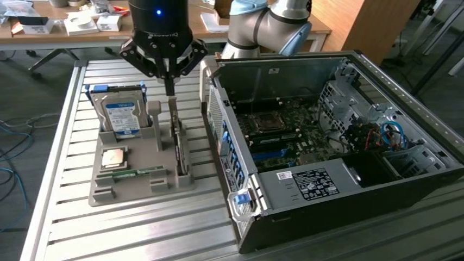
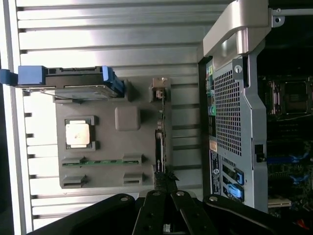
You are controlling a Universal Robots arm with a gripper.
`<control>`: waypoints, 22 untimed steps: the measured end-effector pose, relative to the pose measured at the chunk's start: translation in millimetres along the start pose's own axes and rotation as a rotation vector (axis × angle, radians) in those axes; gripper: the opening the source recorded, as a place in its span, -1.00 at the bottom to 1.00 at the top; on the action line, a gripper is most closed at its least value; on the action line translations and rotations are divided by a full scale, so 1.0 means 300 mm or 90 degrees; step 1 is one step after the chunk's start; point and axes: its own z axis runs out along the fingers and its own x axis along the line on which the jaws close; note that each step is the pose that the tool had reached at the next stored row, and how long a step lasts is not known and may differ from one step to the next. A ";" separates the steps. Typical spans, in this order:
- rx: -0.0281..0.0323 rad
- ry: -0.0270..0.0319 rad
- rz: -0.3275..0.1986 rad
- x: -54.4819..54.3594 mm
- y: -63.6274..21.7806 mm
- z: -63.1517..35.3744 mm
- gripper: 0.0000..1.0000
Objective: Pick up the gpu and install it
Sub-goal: 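Reach for the gpu, then pick up the gpu and move the gpu toward the slot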
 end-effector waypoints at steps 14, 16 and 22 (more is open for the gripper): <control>0.0001 0.0002 0.000 0.009 -0.001 0.000 -0.79; 0.0001 0.0002 0.000 0.009 -0.001 0.000 -0.79; 0.0002 0.0002 0.000 0.009 -0.001 0.000 -0.54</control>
